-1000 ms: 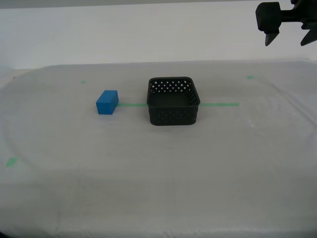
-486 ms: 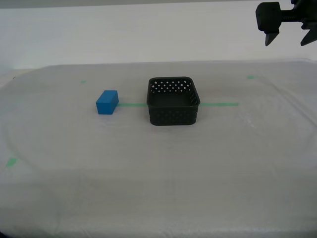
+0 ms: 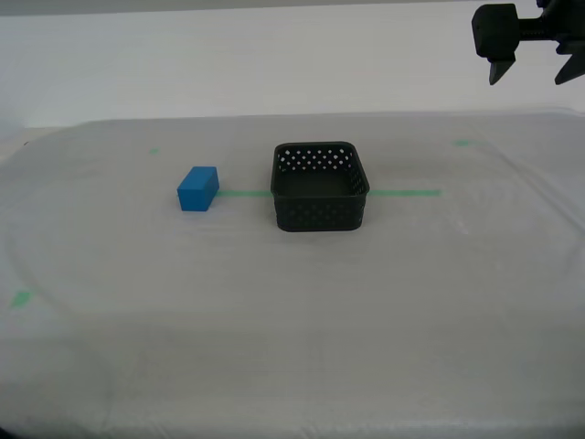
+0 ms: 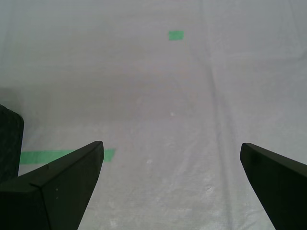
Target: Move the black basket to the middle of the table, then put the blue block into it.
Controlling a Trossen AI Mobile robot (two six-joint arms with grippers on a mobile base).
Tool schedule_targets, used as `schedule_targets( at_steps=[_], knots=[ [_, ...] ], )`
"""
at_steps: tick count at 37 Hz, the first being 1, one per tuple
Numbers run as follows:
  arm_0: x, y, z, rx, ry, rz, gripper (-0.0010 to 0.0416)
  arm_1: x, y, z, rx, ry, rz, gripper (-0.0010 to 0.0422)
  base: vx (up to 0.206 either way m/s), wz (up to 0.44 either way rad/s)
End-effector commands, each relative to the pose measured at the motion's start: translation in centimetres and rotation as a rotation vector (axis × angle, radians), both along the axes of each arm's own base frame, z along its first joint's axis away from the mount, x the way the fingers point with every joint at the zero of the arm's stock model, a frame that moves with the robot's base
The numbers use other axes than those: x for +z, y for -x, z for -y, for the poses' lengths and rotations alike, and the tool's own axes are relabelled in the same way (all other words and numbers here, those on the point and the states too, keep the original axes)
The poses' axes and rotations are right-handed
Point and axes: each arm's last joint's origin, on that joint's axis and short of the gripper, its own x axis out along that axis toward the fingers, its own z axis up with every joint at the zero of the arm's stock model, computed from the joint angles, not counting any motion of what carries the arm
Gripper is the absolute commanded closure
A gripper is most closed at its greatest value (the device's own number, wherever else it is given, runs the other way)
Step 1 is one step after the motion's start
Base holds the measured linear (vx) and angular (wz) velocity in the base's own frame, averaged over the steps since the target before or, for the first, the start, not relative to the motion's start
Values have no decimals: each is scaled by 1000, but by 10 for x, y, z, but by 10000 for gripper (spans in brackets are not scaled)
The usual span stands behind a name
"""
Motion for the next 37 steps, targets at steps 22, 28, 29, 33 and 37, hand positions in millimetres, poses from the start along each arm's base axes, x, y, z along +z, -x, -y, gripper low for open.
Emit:
schedule_targets(
  at_steps=[22,28,29,33,37],
  knots=[
    [0,0,0,1,-1,1,7,-3,-31,6,-107,27,-278,413,0,0],
    [0,0,0,1,-1,1,7,-6,-37,13,-131,26,-323,413,0,0],
    [0,0,0,1,-1,0,7,-7,-38,14,-136,25,-330,413,0,0],
    [0,0,0,1,-1,0,7,-11,-43,21,-162,21,-349,413,0,0],
    [0,0,0,1,-1,0,7,-16,-48,30,-178,29,-371,413,0,0]
  ],
)
